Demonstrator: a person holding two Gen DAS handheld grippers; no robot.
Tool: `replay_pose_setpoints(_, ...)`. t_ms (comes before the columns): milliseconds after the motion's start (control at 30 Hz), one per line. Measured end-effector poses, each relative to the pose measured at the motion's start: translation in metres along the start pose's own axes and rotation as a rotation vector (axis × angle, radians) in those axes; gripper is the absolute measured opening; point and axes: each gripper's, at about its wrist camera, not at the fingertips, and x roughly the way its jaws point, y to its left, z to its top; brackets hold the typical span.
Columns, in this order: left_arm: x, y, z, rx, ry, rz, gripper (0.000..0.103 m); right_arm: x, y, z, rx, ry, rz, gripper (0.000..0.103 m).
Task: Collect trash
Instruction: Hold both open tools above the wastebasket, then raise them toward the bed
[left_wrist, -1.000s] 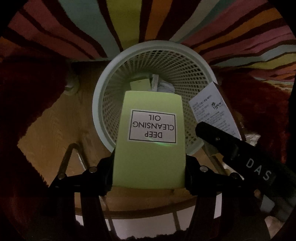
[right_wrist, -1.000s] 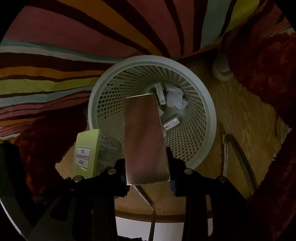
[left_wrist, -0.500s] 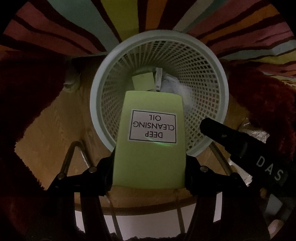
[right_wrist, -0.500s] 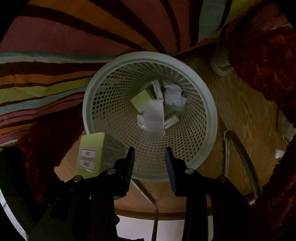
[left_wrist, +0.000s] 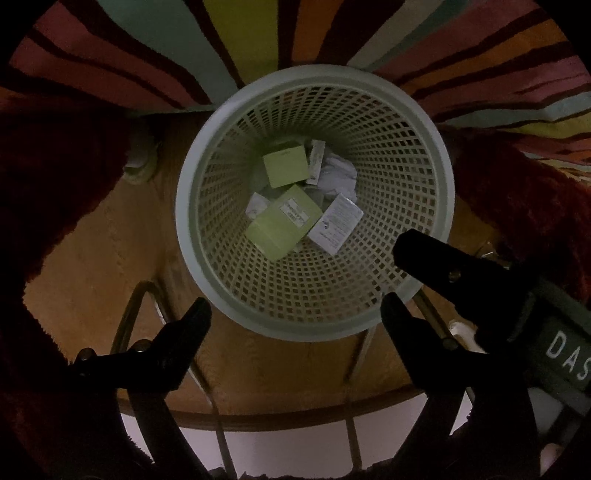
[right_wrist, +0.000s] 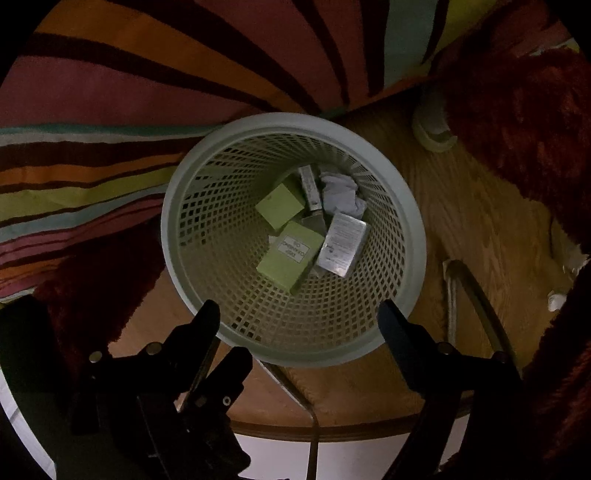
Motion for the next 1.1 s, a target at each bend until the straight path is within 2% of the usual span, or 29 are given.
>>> replay_pose_setpoints(267, -0.007, 0.006, 0.000, -0.039, -0.028, -0.029, 0.091, -0.008, -0.007, 0.001, 0.035, -0.028, 0.045, 0.085)
replay_pose_setpoints(667, -0.039, 0.005, -0.015, -0.038, -0.171, -0.017, 0.091, -0.020, -0.007, -0.005, 0.029, -0.082, 0.062, 0.085)
replay_pose_setpoints(867, -0.065, 0.007, -0.024, -0.034, -0.267, -0.006, 0.091, -0.032, -0.004, -0.013, -0.004, -0.130, 0.081, 0.085)
replay_pose_setpoints(1100, -0.085, 0.009, -0.030, -0.030, -0.334, 0.008, 0.091, -0.044, -0.001, -0.017, -0.030, -0.165, 0.100, 0.085)
